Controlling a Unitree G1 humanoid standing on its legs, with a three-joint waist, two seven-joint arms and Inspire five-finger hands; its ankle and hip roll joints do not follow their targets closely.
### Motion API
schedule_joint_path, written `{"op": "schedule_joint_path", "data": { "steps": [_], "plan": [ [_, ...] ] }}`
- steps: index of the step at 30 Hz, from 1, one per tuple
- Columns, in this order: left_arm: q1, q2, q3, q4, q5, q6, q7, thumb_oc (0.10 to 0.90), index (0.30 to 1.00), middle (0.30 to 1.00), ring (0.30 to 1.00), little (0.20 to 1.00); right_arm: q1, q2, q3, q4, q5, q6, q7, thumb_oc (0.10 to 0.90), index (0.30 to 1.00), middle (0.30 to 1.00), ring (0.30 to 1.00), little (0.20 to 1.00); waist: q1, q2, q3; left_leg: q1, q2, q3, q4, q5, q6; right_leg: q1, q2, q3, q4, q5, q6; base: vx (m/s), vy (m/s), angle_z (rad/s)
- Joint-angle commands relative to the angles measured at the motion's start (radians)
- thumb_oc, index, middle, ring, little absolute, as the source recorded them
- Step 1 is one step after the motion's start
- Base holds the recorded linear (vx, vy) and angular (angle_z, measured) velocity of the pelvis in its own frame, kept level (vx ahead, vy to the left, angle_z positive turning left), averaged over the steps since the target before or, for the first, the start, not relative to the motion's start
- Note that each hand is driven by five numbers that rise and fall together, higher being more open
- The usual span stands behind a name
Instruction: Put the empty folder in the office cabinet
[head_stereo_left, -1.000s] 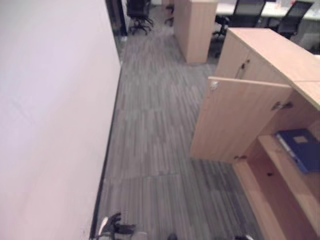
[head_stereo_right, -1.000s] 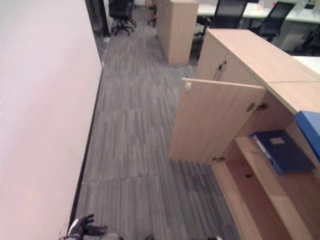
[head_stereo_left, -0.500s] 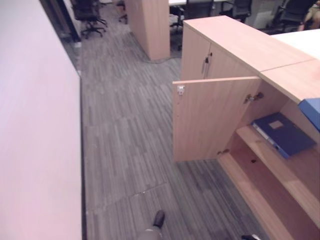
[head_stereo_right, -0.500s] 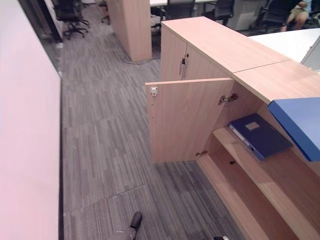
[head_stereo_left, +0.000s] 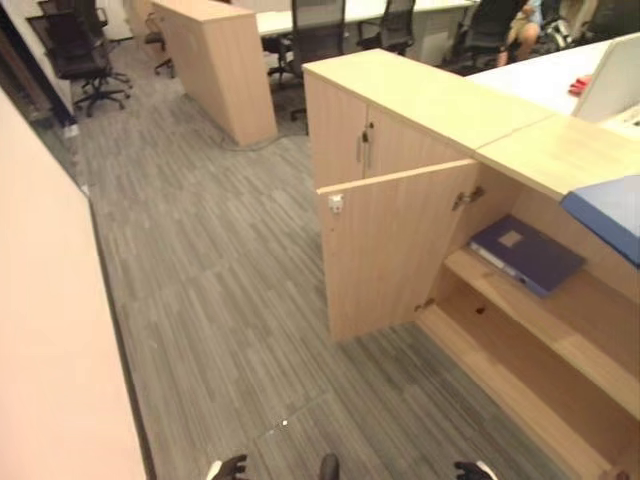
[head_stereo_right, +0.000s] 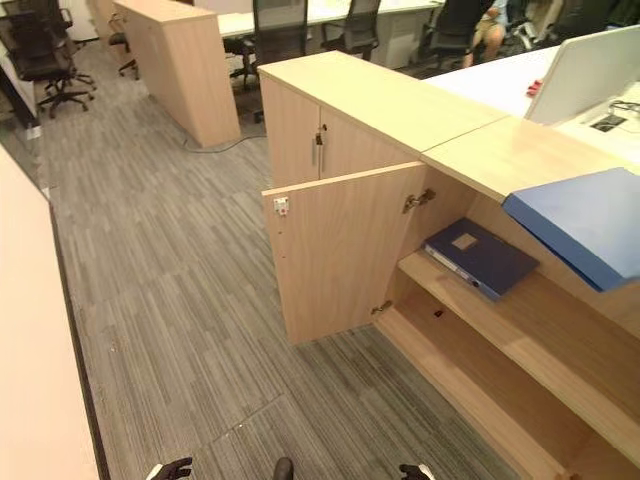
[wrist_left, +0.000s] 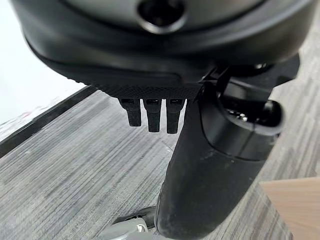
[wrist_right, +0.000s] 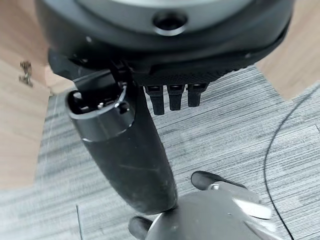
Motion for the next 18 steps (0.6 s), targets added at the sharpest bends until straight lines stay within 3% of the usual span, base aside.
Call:
{"op": "schedule_joint_path", "data": {
  "steps": [1,4,5,7,8,9,11,12,14,15,18],
  "plan": [
    [0.005,-0.002,0.012,0.008,0.033,-0.005,0.001,0.800,0.900,0.900,0.900,0.900,0.002,-0.050,0.017,-0.029,0.006,-0.003,-0.009,0.800,0.900,0.900,0.900,0.900,0.002,0.010,0.009,0.048,-0.019,-0.007,0.000,-0.100,0.001,-0.058,-0.149,-0.147,0.108,0.248,0.043,0.07,0.165,-0.67],
    [0.015,0.000,0.027,0.027,0.038,-0.002,-0.001,0.800,0.900,0.900,0.900,0.900,0.011,-0.043,0.021,-0.054,0.001,-0.011,-0.012,0.800,0.900,0.900,0.900,0.900,0.012,0.002,0.012,0.082,-0.016,0.051,-0.002,-0.145,-0.007,-0.039,-0.207,-0.346,0.099,0.209,0.042,0.08,0.041,-0.70],
    [0.013,0.000,0.033,0.031,0.033,-0.003,-0.002,0.800,0.900,0.900,0.900,0.900,0.007,-0.041,0.024,-0.065,-0.003,-0.013,-0.014,0.800,0.900,0.900,0.900,0.900,0.014,0.006,0.015,0.073,-0.003,0.077,-0.002,-0.134,-0.008,-0.043,-0.207,-0.406,0.061,0.206,0.031,0.08,-0.069,-0.78],
    [0.009,-0.002,0.045,0.036,0.019,-0.002,-0.002,0.800,0.900,0.900,0.900,0.900,-0.004,-0.038,0.029,-0.077,-0.008,-0.016,-0.017,0.800,0.900,0.900,0.900,0.900,0.014,0.007,0.024,0.090,0.020,0.107,-0.002,-0.156,-0.022,-0.078,-0.201,-0.455,0.030,0.185,0.049,0.04,-0.113,-0.83],
    [0.005,-0.007,0.056,0.038,0.009,-0.002,-0.002,0.800,0.900,0.900,0.900,0.900,-0.016,-0.036,0.028,-0.082,-0.008,-0.017,-0.017,0.800,0.900,0.900,0.900,0.900,0.007,0.007,0.035,0.107,0.038,0.143,-0.002,-0.167,-0.030,-0.107,-0.195,-0.513,-0.037,0.213,0.063,0.04,-0.094,-0.58],
    [0.005,-0.008,0.056,0.038,0.009,-0.002,-0.002,0.800,0.900,0.900,0.900,0.900,-0.016,-0.036,0.029,-0.082,-0.008,-0.017,-0.017,0.800,0.900,0.900,0.900,0.900,0.007,0.008,0.035,0.107,0.039,0.143,-0.002,-0.167,-0.030,-0.105,-0.193,-0.513,-0.040,0.216,0.062,0.08,-0.097,-0.74],
    [-0.005,-0.013,0.056,0.036,0.010,-0.001,0.000,0.800,0.900,0.900,0.900,0.900,-0.026,-0.033,0.025,-0.087,0.000,-0.016,-0.020,0.800,0.900,0.900,0.900,0.900,-0.013,0.001,0.043,0.131,0.060,0.188,-0.002,-0.184,-0.046,-0.147,-0.176,-0.553,-0.138,0.282,0.081,0.15,-0.163,-1.05],
    [-0.012,-0.013,0.052,0.033,0.011,-0.001,0.000,0.800,0.900,0.900,0.900,0.900,-0.027,-0.032,0.025,-0.089,0.004,-0.015,-0.020,0.800,0.900,0.900,0.900,0.900,-0.025,-0.003,0.050,0.139,0.065,0.195,-0.002,-0.187,-0.050,-0.168,-0.170,-0.536,-0.153,0.299,0.087,0.13,-0.155,-0.83],
    [-0.012,-0.013,0.053,0.033,0.011,-0.001,0.000,0.800,0.900,0.900,0.900,0.900,-0.027,-0.032,0.025,-0.089,0.004,-0.015,-0.020,0.800,0.900,0.900,0.900,0.900,-0.023,-0.003,0.051,0.139,0.065,0.197,-0.002,-0.188,-0.050,-0.168,-0.168,-0.534,-0.154,0.301,0.087,0.12,-0.113,-0.61],
    [-0.026,-0.014,0.029,0.027,0.038,-0.005,-0.003,0.800,0.900,0.900,0.900,0.900,-0.011,-0.028,0.030,-0.084,0.005,-0.014,-0.020,0.800,0.900,0.900,0.900,0.900,-0.043,-0.026,0.047,0.164,0.071,0.210,-0.002,-0.211,-0.059,-0.143,-0.132,-0.477,-0.233,0.301,0.078,0.26,-0.246,-0.52],
    [-0.042,-0.019,0.020,0.017,0.037,-0.009,-0.007,0.800,0.900,0.900,0.900,0.900,-0.004,-0.029,0.035,-0.068,0.000,-0.013,-0.021,0.800,0.900,0.900,0.900,0.900,-0.050,-0.033,0.036,0.174,0.091,0.221,-0.002,-0.216,-0.073,-0.132,-0.111,-0.462,-0.244,0.293,0.071,0.18,-0.181,-0.33]
  ]
}}
